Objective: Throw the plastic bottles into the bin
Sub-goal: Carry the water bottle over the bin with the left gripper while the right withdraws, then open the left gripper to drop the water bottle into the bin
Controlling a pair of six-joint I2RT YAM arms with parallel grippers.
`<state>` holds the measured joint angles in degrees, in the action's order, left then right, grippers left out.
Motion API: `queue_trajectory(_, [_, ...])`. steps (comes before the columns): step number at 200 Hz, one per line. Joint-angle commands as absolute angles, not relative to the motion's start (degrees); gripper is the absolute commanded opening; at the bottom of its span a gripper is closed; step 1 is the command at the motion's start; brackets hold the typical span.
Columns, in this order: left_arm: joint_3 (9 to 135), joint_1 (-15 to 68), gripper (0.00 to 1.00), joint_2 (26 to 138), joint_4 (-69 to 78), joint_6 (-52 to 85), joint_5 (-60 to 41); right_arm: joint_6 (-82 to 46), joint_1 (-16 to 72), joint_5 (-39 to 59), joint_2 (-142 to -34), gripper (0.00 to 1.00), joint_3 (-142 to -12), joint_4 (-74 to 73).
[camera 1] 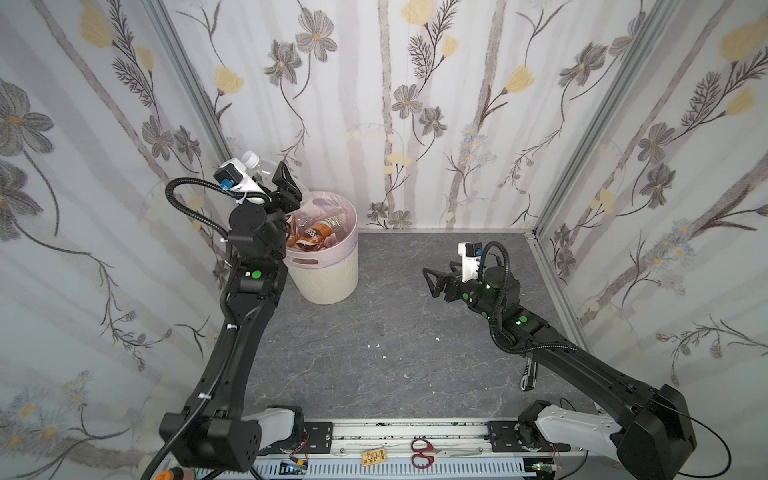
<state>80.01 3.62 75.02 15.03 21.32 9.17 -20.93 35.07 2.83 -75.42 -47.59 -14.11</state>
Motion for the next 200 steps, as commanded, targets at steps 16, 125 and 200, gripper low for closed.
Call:
queue_trajectory(16, [88.41, -1.61, 0.95, 87.56, 8.53, 42.38, -19.55, -21.35, 35.42, 3.74, -74.1, 1.0, -45.7, -17.32])
queue_trajectory(125, [80.54, 2.46, 1.0, 76.27, 8.24, 38.41, -16.93, -23.69, 35.89, 5.19, -77.35, 1.0, -44.82, -20.22])
queue_trajectory(200, [76.47, 8.67, 1.0, 72.33, 8.26, 34.38, -13.29, -22.95, 35.86, 3.75, -75.55, 1.0, -44.56, -17.91])
